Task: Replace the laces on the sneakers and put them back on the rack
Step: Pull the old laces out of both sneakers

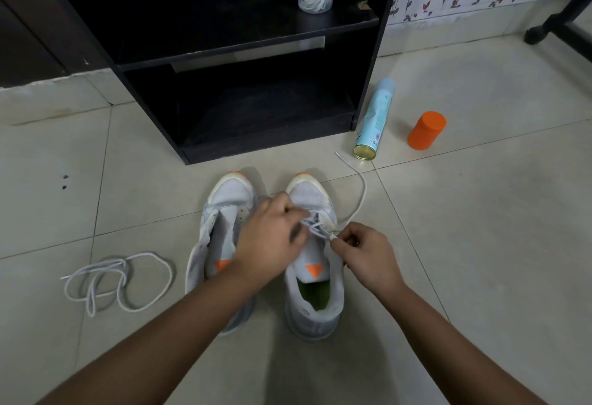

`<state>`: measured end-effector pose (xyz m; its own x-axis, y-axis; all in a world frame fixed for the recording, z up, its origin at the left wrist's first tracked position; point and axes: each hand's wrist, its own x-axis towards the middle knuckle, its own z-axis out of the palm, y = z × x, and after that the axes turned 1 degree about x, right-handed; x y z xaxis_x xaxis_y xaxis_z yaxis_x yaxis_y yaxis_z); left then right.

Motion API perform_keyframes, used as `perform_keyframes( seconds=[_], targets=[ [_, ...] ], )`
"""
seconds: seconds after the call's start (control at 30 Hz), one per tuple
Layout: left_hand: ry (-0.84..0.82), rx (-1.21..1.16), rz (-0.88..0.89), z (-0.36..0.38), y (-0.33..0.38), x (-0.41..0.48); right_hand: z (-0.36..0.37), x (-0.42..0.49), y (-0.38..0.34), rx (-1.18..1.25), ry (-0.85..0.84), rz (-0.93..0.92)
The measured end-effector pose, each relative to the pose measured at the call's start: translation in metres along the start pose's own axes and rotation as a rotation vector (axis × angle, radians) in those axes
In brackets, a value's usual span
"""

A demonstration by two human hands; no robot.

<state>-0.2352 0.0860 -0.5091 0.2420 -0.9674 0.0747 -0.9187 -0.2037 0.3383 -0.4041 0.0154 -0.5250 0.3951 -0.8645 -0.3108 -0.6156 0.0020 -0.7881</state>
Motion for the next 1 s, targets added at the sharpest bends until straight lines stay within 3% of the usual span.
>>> perform_keyframes(
  seconds=[0.1, 0.2, 0.37, 0.6, 0.73, 0.83, 0.9, 1.0],
  targets=[
    [-0.097, 0.102, 0.112, 0.008, 0.015, -0.001, -0.001, -0.001, 0.000, -0.002, -0.014, -0.024],
    [-0.023, 0.080, 0.140, 0.010, 0.008, -0.003, -0.002, -0.002, -0.001, 0.009, -0.034, -0.019],
    [0.090, -0.182, -0.080, 0.001, -0.015, -0.002, -0.003, -0.004, -0.002, 0.017, -0.038, -0.003],
    [0.154, -0.057, -0.306, -0.009, -0.050, -0.002, -0.006, -0.001, -0.002, -0.001, -0.059, -0.002],
    [0.162, -0.051, -0.274, -0.018, -0.040, -0.003, -0.008, 0.001, -0.006, -0.109, -0.072, -0.076],
    [-0.044, -0.180, -0.257, -0.013, -0.010, -0.006, -0.005, 0.008, -0.016, -0.156, 0.003, -0.228],
    [-0.176, -0.217, -0.278, -0.003, -0.005, -0.006, 0.002, 0.016, -0.020, -0.207, -0.035, -0.303],
    [-0.164, -0.262, -0.248, 0.007, -0.012, -0.003, 0.015, 0.024, -0.024, -0.406, -0.059, -0.408]
  ],
)
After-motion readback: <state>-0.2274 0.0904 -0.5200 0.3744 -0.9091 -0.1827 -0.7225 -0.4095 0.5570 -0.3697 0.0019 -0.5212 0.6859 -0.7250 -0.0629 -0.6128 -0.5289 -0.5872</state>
